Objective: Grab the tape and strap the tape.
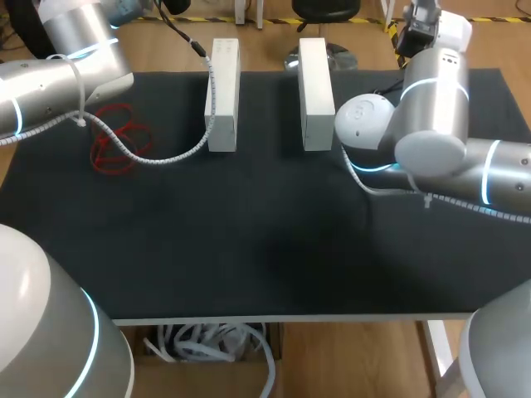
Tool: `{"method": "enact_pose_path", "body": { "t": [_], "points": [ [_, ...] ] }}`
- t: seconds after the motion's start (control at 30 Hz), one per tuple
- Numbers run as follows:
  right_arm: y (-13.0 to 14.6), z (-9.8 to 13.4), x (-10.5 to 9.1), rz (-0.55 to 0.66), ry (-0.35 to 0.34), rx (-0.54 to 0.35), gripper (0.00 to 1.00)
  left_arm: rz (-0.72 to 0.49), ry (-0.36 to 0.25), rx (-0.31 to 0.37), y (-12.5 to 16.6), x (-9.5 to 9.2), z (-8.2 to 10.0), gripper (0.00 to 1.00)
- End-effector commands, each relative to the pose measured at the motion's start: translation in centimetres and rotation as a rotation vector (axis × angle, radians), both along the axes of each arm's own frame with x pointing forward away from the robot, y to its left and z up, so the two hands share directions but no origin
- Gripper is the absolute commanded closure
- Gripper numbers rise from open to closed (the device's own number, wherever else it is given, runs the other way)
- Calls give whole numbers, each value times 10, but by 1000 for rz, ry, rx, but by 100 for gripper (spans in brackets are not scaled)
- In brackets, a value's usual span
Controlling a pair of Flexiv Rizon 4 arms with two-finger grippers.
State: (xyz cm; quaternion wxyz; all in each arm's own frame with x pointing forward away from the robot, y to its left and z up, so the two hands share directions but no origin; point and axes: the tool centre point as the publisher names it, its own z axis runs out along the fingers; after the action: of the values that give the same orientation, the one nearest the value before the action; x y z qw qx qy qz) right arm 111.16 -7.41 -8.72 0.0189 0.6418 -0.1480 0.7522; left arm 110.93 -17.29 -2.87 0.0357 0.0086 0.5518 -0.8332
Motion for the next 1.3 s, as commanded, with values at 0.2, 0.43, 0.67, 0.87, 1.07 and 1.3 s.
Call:
{"method": "enact_pose_path", "body": {
  "t": [0.2,0.43,0.67,0.87,1.07,1.3],
  "points": [
    [2,-1,-5,-11,6,-18,100,0,-31,92,0,1,1,100],
    [0,-3,-12,-16,3,-39,100,-10,-124,341,1,1,5,100],
    [-2,-7,-21,-19,9,-64,100,-37,-209,625,5,2,7,100],
    [-3,-11,-25,-28,17,-91,100,-34,-253,811,9,3,3,100],
    [-3,-12,-26,-31,17,-111,100,-58,-334,1014,7,0,-2,100],
    [-1,-14,-27,-29,1,-163,100,-150,-404,1283,2,-6,-9,100]
  ]
}}
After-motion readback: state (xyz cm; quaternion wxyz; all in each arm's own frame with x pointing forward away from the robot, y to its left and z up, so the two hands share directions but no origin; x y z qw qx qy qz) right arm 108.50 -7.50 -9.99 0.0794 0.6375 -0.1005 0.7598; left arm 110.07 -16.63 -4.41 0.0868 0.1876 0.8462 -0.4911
